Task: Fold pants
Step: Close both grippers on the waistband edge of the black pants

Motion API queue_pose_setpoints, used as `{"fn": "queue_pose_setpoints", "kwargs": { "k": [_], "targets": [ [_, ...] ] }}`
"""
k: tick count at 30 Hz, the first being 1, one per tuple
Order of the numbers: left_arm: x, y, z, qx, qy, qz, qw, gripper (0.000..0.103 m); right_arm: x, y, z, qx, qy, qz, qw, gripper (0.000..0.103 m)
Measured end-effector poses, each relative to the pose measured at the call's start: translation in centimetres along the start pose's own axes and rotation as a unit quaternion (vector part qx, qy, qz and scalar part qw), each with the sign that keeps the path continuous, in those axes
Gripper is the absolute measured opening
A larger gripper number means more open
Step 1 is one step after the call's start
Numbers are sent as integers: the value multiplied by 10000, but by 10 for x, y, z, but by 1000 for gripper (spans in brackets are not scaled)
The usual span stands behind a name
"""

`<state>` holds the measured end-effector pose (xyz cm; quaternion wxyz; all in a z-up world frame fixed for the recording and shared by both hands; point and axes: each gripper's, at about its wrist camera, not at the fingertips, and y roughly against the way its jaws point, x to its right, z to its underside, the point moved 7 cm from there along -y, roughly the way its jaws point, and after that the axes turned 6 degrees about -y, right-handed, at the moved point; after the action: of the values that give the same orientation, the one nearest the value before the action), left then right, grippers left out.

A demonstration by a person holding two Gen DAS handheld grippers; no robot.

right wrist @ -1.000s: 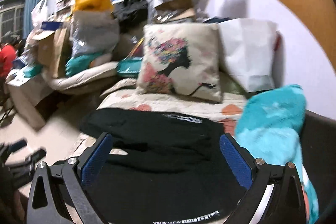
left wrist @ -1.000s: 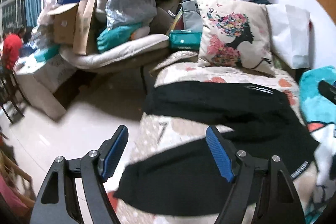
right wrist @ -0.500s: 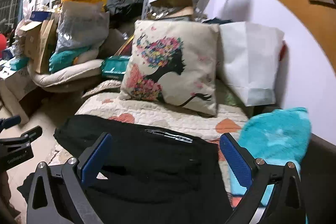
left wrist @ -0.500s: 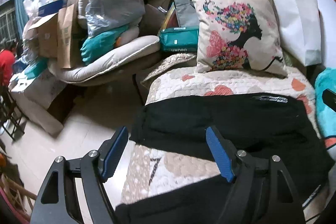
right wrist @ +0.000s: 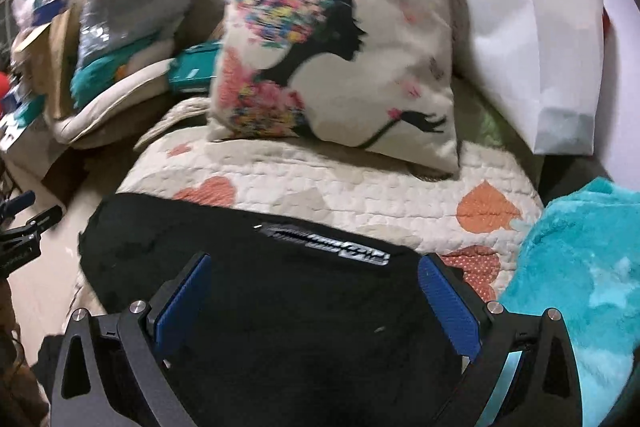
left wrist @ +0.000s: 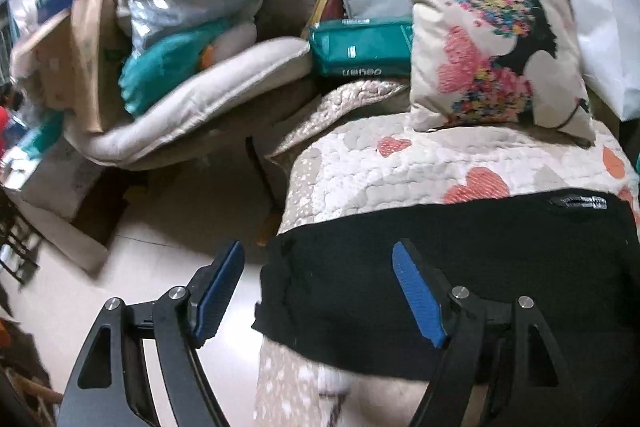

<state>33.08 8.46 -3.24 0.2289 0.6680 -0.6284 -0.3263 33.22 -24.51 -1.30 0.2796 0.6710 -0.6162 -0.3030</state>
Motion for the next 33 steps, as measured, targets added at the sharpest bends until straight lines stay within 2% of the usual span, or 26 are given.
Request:
{"fn": "queue_pose_setpoints", "kwargs": {
  "k": [5,8,13,16,18,21,27,29,31,32,33],
  "targets": [
    [-27,-48,-2,-373,541,652,9957,76,13,-33,-10,-285,146,-250,9992,103],
    [-47,-71,0,-524,967,948,9894,76,15,-53,-13,-491,281,-407,9976,103],
    [-85,-108,20,-775,1944,1053,9722,76,14,-85,-19,-753,522,-543,9943,103],
    [-96,-125,30,-847,2340,1226,9607,76,14,-101,-23,-848,579,-610,9928,103],
    [-97,-130,32,-819,2373,1229,9601,76,15,-109,-25,-917,615,-618,9920,103],
    [-90,-135,29,-804,2205,1220,9644,76,15,-120,-23,-1028,652,-647,9905,103],
    [-61,-135,25,-791,1556,1341,9755,76,8,-129,-11,-1197,705,-762,9874,103],
    [-53,-133,24,-784,1398,1435,9766,76,4,-131,-8,-1234,784,-795,9860,103],
    [-46,-131,23,-786,1263,1485,9777,63,1,-133,-7,-1253,901,-767,9850,103],
    [-43,-130,23,-799,1248,1589,9761,45,-1,-135,-6,-1270,945,-753,9845,102],
    [-42,-130,23,-837,1256,1625,9751,34,-2,-138,-6,-1291,989,-733,9840,102]
  ]
}}
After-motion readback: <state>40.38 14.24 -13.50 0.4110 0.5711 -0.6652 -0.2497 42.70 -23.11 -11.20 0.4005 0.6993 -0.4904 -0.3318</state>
